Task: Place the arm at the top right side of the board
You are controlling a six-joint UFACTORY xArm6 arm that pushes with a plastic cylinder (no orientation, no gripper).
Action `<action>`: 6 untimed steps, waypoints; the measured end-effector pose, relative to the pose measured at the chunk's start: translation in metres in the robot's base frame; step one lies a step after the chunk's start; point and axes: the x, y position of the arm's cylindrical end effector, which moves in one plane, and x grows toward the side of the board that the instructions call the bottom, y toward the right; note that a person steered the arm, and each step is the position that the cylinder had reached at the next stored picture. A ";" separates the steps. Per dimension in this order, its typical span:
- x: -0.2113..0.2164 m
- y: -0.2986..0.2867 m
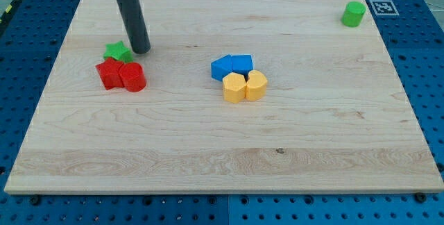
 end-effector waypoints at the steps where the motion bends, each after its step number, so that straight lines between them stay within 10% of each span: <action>1: 0.009 -0.028; 3: -0.037 0.032; 6: -0.178 0.318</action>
